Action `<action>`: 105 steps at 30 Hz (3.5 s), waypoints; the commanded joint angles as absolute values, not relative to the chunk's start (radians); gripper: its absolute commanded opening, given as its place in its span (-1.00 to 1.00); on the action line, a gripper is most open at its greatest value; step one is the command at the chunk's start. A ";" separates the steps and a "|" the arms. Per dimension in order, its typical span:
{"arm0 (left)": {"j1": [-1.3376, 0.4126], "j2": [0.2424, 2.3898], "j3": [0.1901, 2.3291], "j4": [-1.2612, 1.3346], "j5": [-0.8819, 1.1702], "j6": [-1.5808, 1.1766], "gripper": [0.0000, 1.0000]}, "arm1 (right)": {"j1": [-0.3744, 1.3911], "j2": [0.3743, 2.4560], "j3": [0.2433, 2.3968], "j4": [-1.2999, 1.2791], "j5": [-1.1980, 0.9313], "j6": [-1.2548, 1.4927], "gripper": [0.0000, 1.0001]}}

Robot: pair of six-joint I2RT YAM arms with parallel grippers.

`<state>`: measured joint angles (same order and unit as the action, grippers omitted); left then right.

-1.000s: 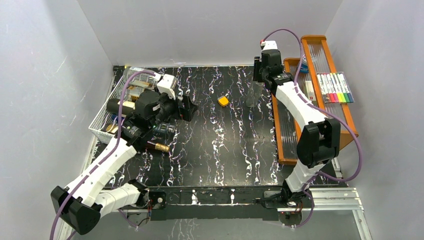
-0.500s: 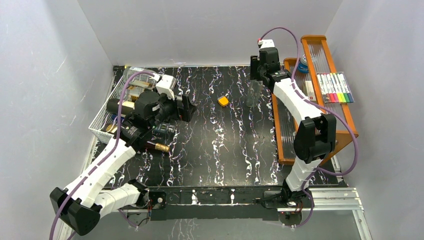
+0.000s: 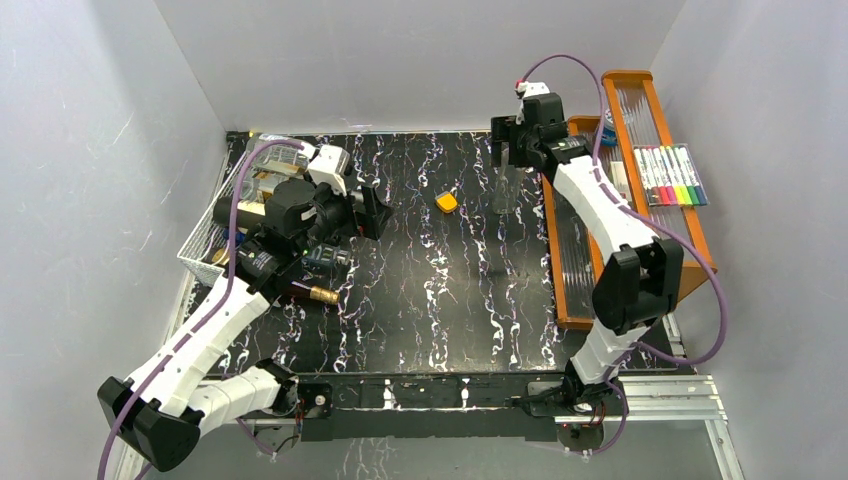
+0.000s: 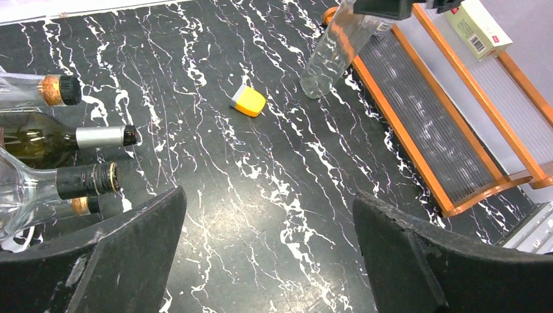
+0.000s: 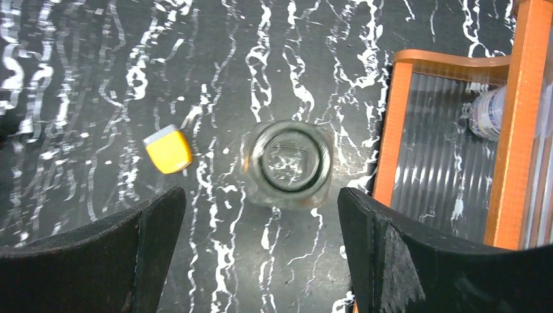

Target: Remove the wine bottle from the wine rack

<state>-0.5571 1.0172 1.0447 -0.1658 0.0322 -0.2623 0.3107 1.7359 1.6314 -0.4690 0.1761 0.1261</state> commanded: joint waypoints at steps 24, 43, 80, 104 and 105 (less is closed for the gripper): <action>-0.552 0.926 1.130 -0.207 -0.048 -0.293 0.97 | 0.661 1.346 1.290 -0.201 -0.206 0.437 0.96; -0.551 0.717 1.207 -0.374 -0.194 -0.171 0.97 | 1.005 1.872 1.374 0.240 -0.352 0.628 0.96; -0.552 0.650 1.210 -0.454 -0.178 -0.144 0.97 | 0.920 2.278 1.835 0.254 -0.556 0.713 0.04; -0.551 0.697 1.208 -0.430 -0.156 -0.151 0.97 | 0.899 2.003 1.610 0.522 -0.683 0.941 -1.00; -0.552 0.700 1.209 -0.429 -0.156 -0.151 0.97 | 0.896 1.989 1.593 0.543 -0.695 0.956 -1.00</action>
<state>-0.5571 0.6895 1.1942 -0.4564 -0.1715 -0.1535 0.9073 2.1361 1.6127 0.2977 -0.5964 0.8890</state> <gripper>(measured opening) 0.982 0.435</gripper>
